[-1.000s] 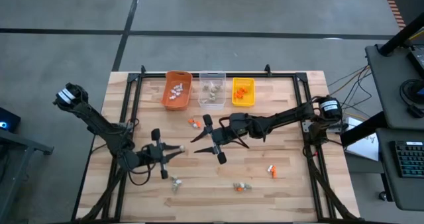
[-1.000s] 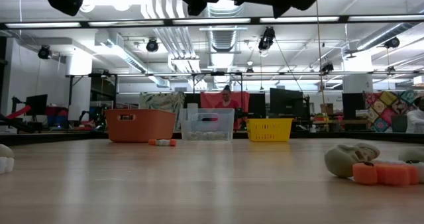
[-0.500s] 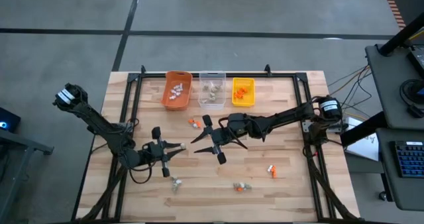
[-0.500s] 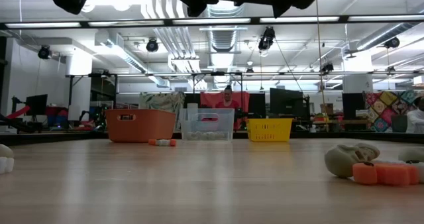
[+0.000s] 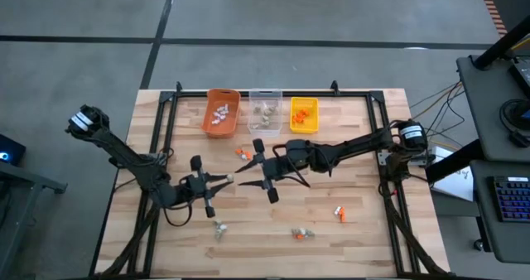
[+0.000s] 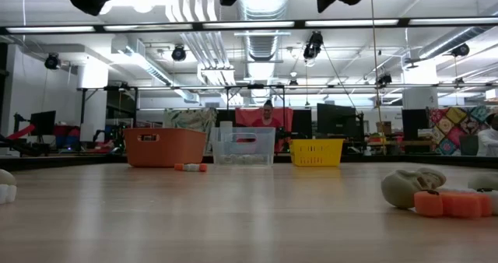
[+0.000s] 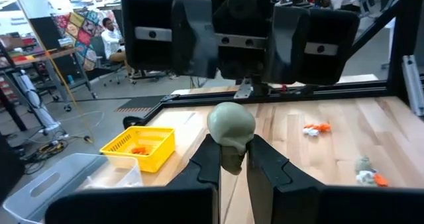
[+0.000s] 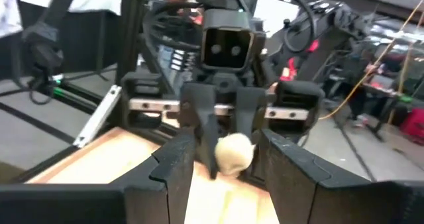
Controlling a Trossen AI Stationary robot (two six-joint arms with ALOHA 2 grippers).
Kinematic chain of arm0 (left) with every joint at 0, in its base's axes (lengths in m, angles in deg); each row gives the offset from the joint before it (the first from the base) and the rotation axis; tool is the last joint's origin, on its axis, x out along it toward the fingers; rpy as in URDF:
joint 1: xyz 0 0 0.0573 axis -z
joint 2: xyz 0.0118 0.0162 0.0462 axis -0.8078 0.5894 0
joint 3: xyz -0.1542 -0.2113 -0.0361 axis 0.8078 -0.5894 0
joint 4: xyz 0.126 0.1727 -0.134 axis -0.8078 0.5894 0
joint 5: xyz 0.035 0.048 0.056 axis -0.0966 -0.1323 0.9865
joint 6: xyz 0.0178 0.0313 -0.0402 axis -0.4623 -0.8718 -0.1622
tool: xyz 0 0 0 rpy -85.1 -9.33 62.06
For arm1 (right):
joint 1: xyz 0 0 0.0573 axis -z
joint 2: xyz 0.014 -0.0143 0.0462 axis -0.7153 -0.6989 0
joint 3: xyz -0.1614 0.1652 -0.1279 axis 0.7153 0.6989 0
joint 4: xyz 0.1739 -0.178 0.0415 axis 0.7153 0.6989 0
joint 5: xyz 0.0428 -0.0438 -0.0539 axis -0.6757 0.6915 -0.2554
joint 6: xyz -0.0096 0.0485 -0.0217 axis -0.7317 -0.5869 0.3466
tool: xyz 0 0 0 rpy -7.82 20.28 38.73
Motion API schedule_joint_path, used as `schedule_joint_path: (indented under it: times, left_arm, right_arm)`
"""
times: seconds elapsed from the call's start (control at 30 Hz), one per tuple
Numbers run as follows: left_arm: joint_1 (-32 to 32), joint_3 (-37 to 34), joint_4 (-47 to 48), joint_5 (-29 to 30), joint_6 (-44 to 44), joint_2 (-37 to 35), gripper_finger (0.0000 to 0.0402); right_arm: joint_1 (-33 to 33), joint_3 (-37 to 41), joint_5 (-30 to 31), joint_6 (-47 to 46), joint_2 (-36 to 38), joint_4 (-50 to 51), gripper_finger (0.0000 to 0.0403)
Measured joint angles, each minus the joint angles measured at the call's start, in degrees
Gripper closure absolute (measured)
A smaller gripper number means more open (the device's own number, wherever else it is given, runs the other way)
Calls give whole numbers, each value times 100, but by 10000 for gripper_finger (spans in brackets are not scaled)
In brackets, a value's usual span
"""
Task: Sort Halloween decoration
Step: Put the gray skull toy into the transparent bin
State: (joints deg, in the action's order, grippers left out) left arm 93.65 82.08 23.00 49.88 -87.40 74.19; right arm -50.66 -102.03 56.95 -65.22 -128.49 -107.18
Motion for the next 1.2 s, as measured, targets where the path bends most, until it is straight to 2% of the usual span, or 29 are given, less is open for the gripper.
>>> schedule_joint_path:
  times: [0.23,0.5,0.8,1.2]
  left_arm:
    - [-62,7,-116,-4,-259,187,393]
    - [-68,9,-785,-3,-788,381,393]
    - [-65,9,-626,-8,-790,383,393]
    - [-68,-74,-221,158,-796,405,393]
  right_arm:
    - [2,-311,10,78,-337,-1,248]
    - [13,-594,9,146,-692,173,250]
    - [13,-594,2,177,-706,204,278]
    - [15,-599,21,-236,-701,68,251]
